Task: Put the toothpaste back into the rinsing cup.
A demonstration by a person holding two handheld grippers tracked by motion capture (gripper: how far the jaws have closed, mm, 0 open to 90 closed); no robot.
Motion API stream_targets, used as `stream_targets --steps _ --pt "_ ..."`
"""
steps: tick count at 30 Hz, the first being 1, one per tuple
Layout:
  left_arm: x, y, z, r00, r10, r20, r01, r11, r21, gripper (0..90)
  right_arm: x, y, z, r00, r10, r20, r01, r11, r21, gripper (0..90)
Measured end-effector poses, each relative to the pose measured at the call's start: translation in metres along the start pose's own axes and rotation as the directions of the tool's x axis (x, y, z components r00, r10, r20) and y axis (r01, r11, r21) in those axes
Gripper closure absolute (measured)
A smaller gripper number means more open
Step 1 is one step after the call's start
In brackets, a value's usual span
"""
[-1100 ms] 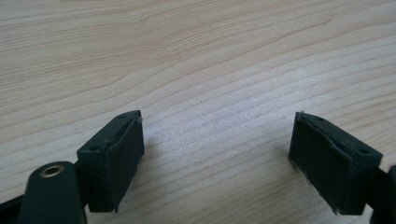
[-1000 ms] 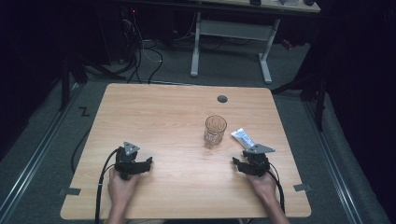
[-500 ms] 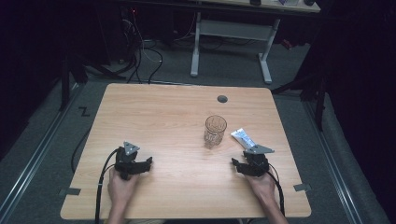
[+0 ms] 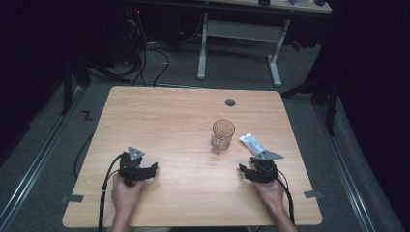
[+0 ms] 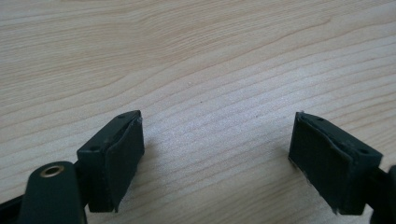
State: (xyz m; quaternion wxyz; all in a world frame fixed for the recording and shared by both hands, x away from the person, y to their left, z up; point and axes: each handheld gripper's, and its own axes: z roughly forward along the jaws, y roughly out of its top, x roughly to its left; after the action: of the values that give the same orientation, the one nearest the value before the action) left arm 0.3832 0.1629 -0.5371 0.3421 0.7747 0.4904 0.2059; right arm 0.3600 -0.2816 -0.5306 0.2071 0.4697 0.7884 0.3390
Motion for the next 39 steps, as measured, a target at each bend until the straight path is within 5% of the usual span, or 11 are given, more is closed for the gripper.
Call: stream_targets --steps 16,39 --pt "0.0 0.0 0.0 1.0 0.0 0.0 0.0 1.0 0.0 18.0 0.004 0.002 -0.011 0.9998 -0.015 -0.01 0.014 1.0 -0.025 43.4" --pt "0.0 0.0 0.0 1.0 0.0 0.0 0.0 1.0 0.0 18.0 -0.002 -0.006 -0.031 0.9991 0.041 -0.005 -0.042 0.998 -0.05 43.8"
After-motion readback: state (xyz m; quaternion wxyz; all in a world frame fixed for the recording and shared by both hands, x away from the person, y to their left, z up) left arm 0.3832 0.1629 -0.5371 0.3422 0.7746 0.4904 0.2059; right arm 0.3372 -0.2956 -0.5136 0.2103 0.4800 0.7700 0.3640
